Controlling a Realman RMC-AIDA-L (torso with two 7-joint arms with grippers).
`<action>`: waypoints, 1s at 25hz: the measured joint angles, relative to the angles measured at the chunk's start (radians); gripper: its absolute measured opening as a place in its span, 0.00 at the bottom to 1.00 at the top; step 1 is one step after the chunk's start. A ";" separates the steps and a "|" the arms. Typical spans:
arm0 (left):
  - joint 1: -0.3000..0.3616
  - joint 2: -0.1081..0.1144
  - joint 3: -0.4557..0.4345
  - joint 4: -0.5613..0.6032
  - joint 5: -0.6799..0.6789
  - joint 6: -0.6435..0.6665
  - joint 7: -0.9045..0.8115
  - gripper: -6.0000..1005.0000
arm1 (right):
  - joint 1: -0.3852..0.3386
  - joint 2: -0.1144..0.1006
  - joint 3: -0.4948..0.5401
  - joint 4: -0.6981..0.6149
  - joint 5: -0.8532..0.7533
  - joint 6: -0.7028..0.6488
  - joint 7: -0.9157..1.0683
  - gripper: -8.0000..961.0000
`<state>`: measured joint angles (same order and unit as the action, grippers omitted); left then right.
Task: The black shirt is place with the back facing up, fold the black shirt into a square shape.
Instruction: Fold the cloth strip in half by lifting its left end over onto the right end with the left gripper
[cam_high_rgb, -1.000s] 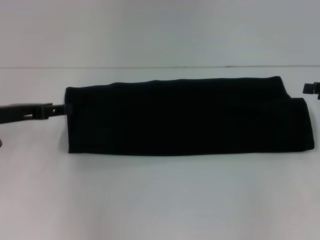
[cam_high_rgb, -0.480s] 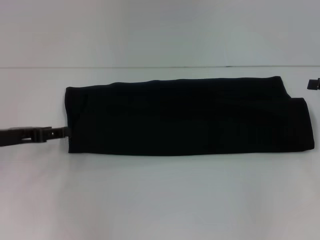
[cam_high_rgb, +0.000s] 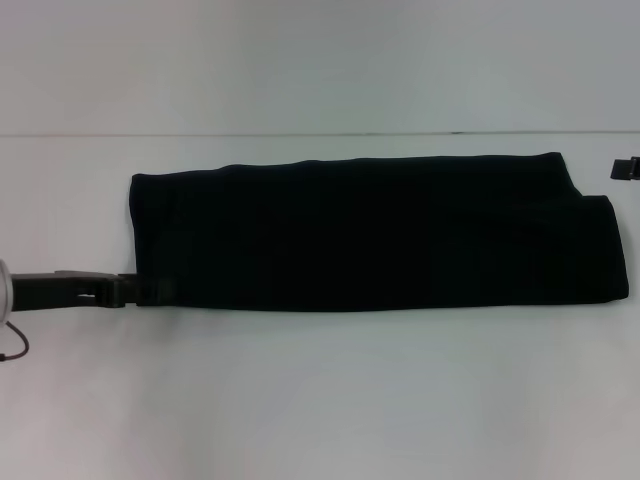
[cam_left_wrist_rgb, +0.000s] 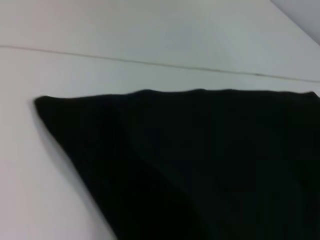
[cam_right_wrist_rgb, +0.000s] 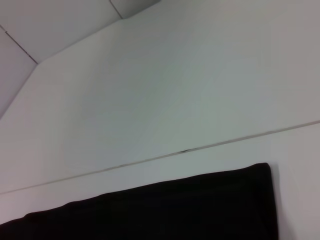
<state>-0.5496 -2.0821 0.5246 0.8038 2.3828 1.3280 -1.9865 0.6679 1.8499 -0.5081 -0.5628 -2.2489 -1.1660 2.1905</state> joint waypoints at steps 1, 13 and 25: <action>0.000 -0.001 0.007 -0.002 0.000 -0.002 0.001 0.69 | 0.000 0.000 -0.001 0.001 0.000 0.002 0.000 0.73; -0.014 -0.001 0.060 -0.003 -0.001 -0.015 0.032 0.68 | 0.001 0.007 -0.004 0.002 0.000 0.006 0.000 0.73; -0.010 -0.002 0.066 0.004 0.001 -0.033 0.040 0.32 | -0.014 0.008 -0.011 0.003 0.000 -0.002 -0.001 0.72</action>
<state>-0.5594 -2.0846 0.5908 0.8080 2.3840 1.2949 -1.9466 0.6542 1.8579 -0.5193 -0.5599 -2.2488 -1.1676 2.1897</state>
